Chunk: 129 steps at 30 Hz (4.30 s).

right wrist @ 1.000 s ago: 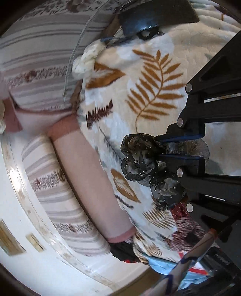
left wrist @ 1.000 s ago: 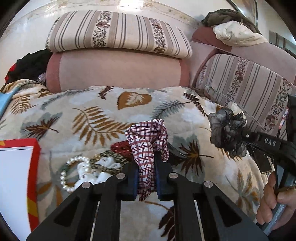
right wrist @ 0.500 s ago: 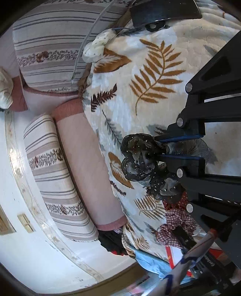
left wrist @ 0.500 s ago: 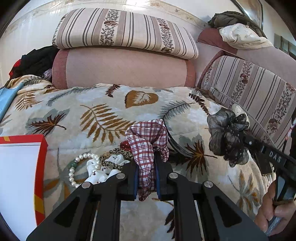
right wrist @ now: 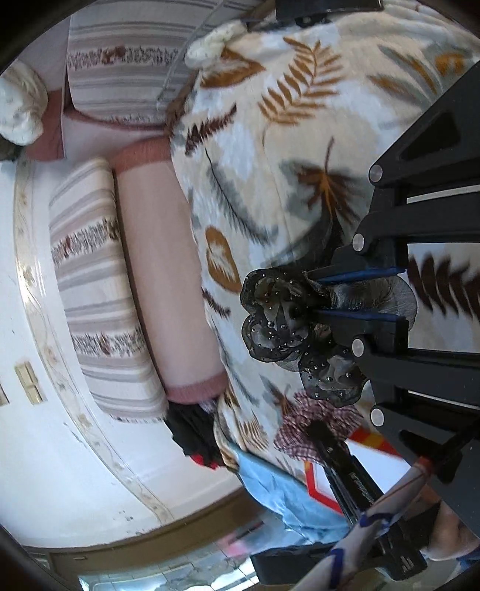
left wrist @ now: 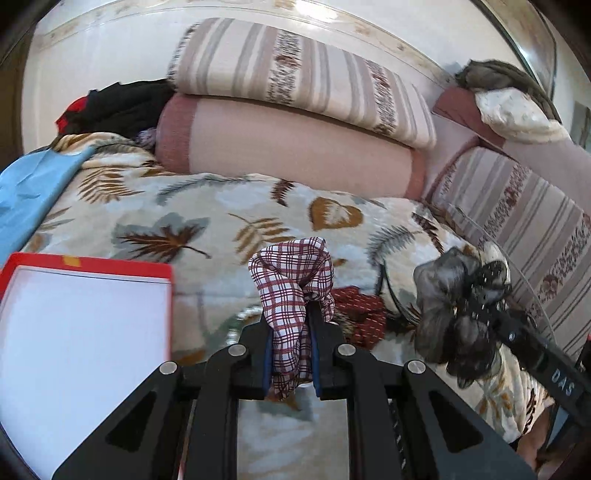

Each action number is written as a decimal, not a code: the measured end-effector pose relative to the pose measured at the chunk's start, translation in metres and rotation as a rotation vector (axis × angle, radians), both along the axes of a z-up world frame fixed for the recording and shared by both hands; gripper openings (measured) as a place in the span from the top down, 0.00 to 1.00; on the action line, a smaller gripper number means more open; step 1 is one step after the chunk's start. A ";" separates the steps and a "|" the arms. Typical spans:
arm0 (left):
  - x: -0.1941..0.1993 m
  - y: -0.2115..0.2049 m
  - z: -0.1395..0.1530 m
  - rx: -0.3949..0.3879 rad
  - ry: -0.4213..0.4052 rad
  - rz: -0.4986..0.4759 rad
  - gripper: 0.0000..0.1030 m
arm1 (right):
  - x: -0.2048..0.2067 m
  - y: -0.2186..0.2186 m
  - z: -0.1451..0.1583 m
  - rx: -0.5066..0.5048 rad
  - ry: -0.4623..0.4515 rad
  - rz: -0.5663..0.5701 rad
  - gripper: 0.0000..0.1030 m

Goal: Organize jewelry
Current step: 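Carry both scrunchies over the red-framed tray and open both tools, then withdraw both tools from the tray back toward the remaining accessories, then grasp the black claw clip with the right tool while the left tool grasps the white dotted scrunchie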

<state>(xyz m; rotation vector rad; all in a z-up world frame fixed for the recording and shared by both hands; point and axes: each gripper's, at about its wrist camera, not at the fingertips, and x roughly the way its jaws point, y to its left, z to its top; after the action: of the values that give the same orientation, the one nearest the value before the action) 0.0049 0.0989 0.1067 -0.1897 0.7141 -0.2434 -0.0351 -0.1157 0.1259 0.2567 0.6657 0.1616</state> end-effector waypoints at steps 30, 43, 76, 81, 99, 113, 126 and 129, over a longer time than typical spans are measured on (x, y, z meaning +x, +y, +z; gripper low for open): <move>0.024 0.255 -0.027 -0.075 0.190 0.422 0.86 | 0.071 0.254 -0.001 0.005 0.171 0.360 0.81; 0.033 0.265 -0.044 -0.045 0.240 0.471 0.75 | 0.109 0.291 -0.048 -0.063 0.255 0.343 0.79; 0.000 0.180 0.008 -0.015 -0.007 0.385 0.49 | 0.012 0.106 -0.003 -0.183 0.132 0.157 0.46; -0.020 0.119 0.008 -0.025 -0.016 0.264 0.41 | -0.014 0.041 -0.007 -0.185 0.094 0.077 0.40; -0.014 0.005 -0.021 -0.003 0.093 0.005 0.40 | 0.040 -0.057 -0.029 0.151 0.207 -0.018 0.40; 0.019 -0.071 -0.067 0.168 0.133 -0.206 0.40 | 0.097 -0.090 -0.049 0.217 0.186 -0.046 0.31; 0.029 -0.051 -0.064 0.145 0.095 -0.078 0.87 | 0.118 -0.088 -0.084 0.212 0.305 0.049 0.26; 0.022 -0.045 -0.050 0.111 0.050 -0.083 0.87 | 0.121 -0.077 -0.088 0.145 0.316 0.085 0.25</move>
<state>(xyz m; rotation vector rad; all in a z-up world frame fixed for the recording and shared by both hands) 0.0265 0.0541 0.0569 -0.0607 0.7840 -0.2782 0.0854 -0.1922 0.0376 0.3983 0.9807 0.2547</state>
